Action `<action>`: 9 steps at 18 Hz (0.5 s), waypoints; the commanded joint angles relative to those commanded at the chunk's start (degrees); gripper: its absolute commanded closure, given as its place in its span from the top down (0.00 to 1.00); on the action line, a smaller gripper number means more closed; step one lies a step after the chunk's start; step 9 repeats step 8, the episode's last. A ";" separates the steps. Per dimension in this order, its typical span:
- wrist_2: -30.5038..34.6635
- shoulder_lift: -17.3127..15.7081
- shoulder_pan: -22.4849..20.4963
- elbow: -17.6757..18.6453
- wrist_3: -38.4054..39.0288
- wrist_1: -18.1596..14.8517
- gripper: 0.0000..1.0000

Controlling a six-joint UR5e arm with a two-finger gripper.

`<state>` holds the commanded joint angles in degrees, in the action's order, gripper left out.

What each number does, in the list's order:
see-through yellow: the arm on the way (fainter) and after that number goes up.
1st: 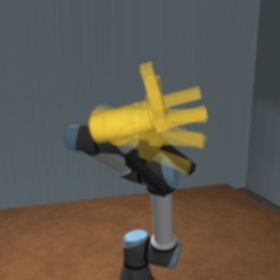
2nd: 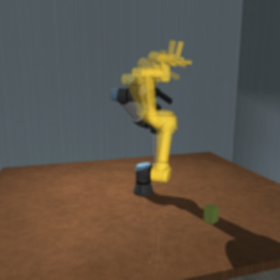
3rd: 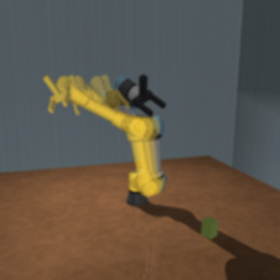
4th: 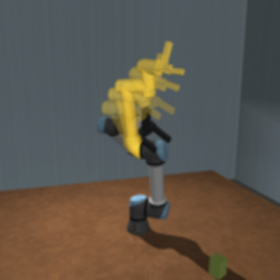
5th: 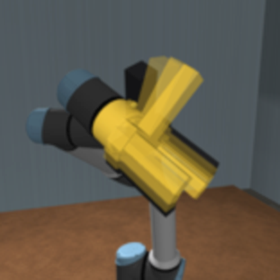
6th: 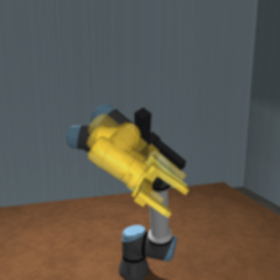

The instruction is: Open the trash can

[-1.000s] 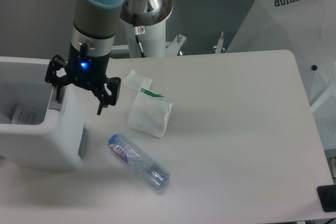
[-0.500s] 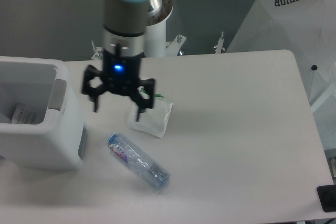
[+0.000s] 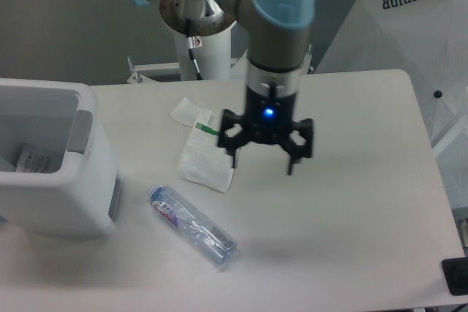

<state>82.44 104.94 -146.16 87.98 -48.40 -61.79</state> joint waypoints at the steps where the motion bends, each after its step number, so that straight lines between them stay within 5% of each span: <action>1: 0.09 0.44 -0.96 -0.17 -1.94 0.00 1.00; 9: 0.88 3.08 -5.45 0.26 -11.62 -0.09 1.00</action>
